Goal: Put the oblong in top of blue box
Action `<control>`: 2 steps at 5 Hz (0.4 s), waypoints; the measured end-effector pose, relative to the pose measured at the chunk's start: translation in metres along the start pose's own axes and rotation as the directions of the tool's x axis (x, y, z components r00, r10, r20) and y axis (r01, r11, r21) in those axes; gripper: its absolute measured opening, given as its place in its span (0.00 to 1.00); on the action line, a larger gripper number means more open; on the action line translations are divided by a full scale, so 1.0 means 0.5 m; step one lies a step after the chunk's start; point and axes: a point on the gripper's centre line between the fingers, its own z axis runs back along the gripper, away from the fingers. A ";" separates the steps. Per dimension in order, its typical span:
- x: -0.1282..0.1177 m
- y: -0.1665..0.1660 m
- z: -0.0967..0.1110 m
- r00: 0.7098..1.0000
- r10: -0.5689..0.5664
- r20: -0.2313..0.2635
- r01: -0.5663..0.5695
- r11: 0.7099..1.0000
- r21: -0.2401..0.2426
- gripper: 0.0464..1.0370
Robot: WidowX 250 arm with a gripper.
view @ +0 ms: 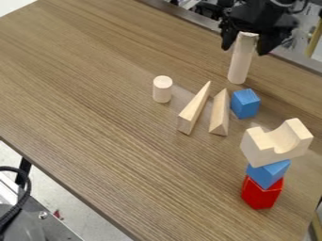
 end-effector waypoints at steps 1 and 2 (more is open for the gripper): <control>0.011 -0.002 -0.017 1.000 0.017 -0.001 -0.017 1.000 -0.007 0.93; 0.024 0.000 -0.014 0.999 0.032 0.008 -0.032 0.999 -0.014 0.66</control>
